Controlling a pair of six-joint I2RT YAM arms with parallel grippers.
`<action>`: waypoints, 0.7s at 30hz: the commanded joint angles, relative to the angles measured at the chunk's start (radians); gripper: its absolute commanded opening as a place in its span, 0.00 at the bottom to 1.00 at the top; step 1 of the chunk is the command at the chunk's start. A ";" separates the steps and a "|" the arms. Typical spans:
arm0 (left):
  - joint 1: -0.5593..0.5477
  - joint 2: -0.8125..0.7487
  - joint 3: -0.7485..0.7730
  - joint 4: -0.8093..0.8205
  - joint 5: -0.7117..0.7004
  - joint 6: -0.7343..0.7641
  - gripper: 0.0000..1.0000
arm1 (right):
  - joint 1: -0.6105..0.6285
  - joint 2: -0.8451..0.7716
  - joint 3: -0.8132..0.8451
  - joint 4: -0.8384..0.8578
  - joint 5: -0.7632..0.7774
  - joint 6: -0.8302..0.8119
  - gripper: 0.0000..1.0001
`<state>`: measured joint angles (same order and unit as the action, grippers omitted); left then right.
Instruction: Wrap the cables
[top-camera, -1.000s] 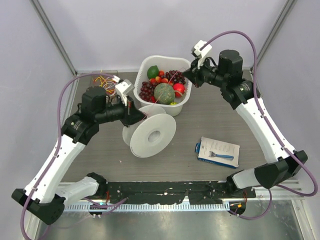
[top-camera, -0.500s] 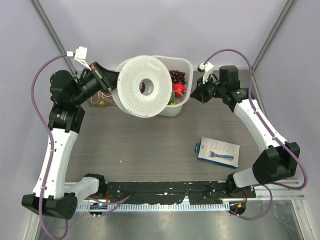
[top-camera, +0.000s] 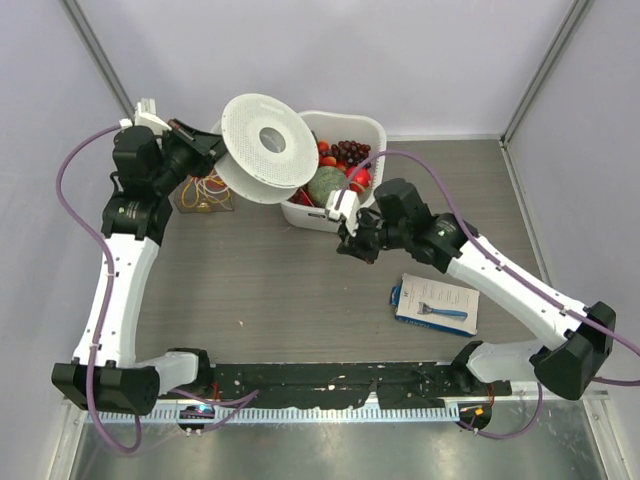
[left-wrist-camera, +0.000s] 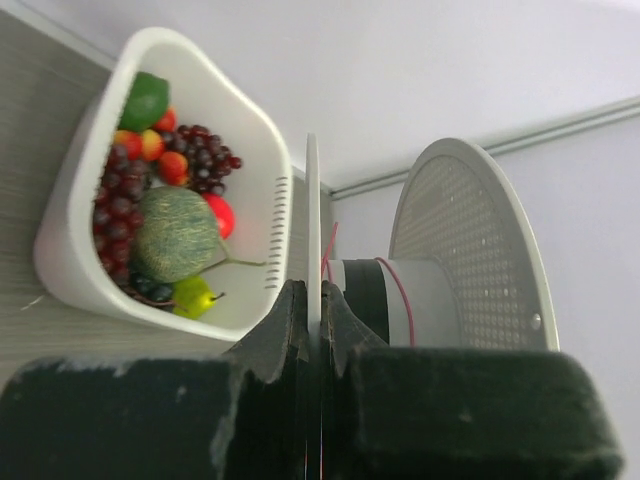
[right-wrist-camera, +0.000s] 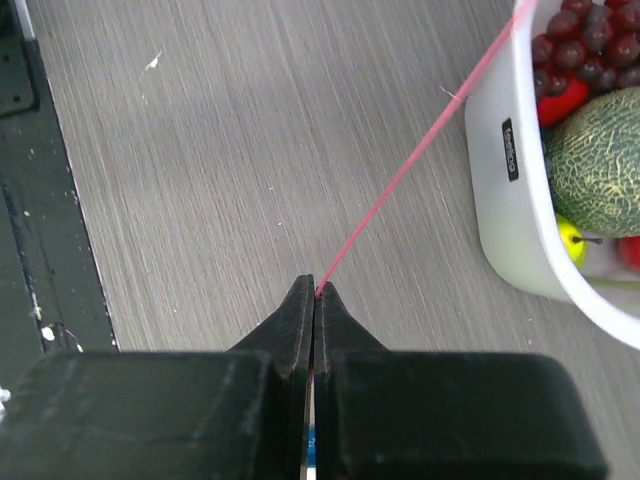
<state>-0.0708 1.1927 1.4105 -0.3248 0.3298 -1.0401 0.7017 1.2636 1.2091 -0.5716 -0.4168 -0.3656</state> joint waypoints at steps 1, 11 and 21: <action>-0.046 -0.004 0.081 -0.034 -0.162 0.059 0.00 | 0.141 0.031 0.117 -0.109 0.195 -0.165 0.01; -0.178 0.044 0.074 -0.188 -0.322 0.233 0.00 | 0.371 0.186 0.473 -0.281 0.406 -0.348 0.01; -0.343 0.048 0.024 -0.194 -0.409 0.394 0.00 | 0.375 0.214 0.595 -0.237 0.526 -0.458 0.01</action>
<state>-0.3542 1.2549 1.4353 -0.5777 -0.0177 -0.7345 1.0740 1.4799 1.7622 -0.8448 0.0360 -0.7547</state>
